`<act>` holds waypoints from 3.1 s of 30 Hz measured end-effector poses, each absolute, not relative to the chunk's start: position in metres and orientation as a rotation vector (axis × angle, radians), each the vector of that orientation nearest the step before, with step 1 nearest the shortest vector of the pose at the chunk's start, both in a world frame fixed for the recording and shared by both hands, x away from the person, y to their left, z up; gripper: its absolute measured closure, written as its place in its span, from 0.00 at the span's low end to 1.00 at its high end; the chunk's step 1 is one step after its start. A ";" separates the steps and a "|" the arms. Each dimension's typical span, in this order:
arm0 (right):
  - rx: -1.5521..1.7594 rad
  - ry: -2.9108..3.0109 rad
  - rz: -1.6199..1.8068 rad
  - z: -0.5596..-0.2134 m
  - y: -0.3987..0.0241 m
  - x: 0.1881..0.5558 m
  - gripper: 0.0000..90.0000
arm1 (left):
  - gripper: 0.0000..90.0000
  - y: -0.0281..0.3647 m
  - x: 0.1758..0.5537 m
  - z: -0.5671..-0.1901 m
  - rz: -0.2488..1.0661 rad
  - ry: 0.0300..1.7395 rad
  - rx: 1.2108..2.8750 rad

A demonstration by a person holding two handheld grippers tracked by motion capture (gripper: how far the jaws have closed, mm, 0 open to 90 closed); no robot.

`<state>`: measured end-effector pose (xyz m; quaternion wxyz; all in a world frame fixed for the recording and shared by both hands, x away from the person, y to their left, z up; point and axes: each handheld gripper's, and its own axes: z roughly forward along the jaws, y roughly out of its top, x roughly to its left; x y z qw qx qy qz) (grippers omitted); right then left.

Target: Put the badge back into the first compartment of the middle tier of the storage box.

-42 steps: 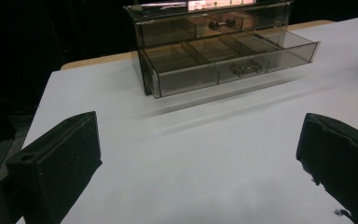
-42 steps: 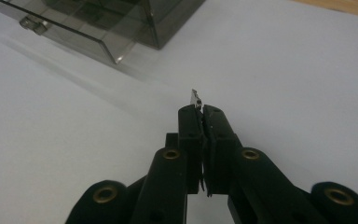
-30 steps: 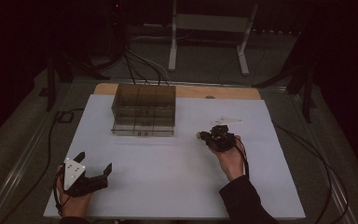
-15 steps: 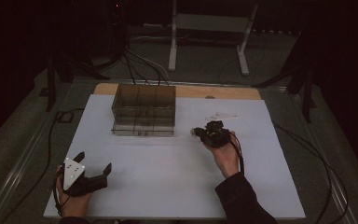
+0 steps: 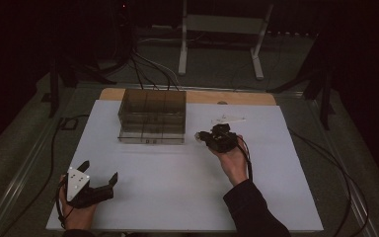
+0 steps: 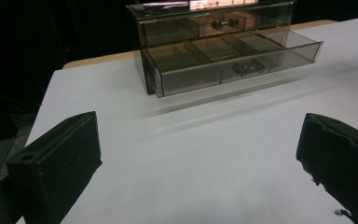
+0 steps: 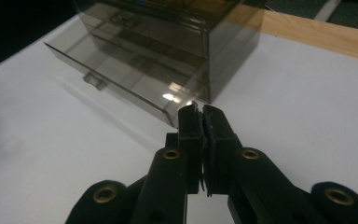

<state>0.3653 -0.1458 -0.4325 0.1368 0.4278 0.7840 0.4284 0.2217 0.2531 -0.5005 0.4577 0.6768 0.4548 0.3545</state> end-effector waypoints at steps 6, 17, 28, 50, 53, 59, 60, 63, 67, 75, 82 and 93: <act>1.230 2.272 1.254 -0.431 -0.141 0.367 0.97 | 0.01 0.253 0.222 -0.501 0.873 1.120 1.671; 1.216 2.270 1.278 -0.425 -0.131 0.371 0.97 | 0.01 0.252 0.222 -0.501 0.870 1.118 1.671; 1.196 2.279 1.286 -0.424 -0.120 0.374 0.97 | 0.01 0.253 0.222 -0.501 0.870 1.121 1.667; 1.169 2.271 1.305 -0.417 -0.097 0.381 0.97 | 0.01 0.253 0.222 -0.501 0.868 1.119 1.667; 1.167 2.269 1.307 -0.417 -0.096 0.382 0.97 | 0.01 0.253 0.222 -0.501 0.868 1.119 1.667; 1.162 2.269 1.309 -0.416 -0.089 0.385 0.97 | 0.01 0.253 0.222 -0.501 0.867 1.120 1.668; 1.162 2.269 1.310 -0.416 -0.087 0.386 0.97 | 0.01 0.253 0.223 -0.501 0.865 1.120 1.668; 1.156 2.268 1.302 -0.417 -0.084 0.388 0.97 | 0.01 0.253 0.223 -0.501 0.865 1.119 1.669; 1.168 2.266 1.307 -0.419 -0.080 0.390 0.97 | 0.01 0.253 0.223 -0.501 0.866 1.119 1.669; 1.167 2.262 1.312 -0.417 -0.076 0.393 0.97 | 0.01 0.253 0.223 -0.502 0.865 1.118 1.670; 1.157 2.256 1.314 -0.414 -0.070 0.396 0.97 | 0.01 0.253 0.223 -0.502 0.865 1.117 1.669; 1.147 2.257 1.319 -0.413 -0.060 0.400 0.97 | 0.01 0.254 0.222 -0.501 0.867 1.118 1.669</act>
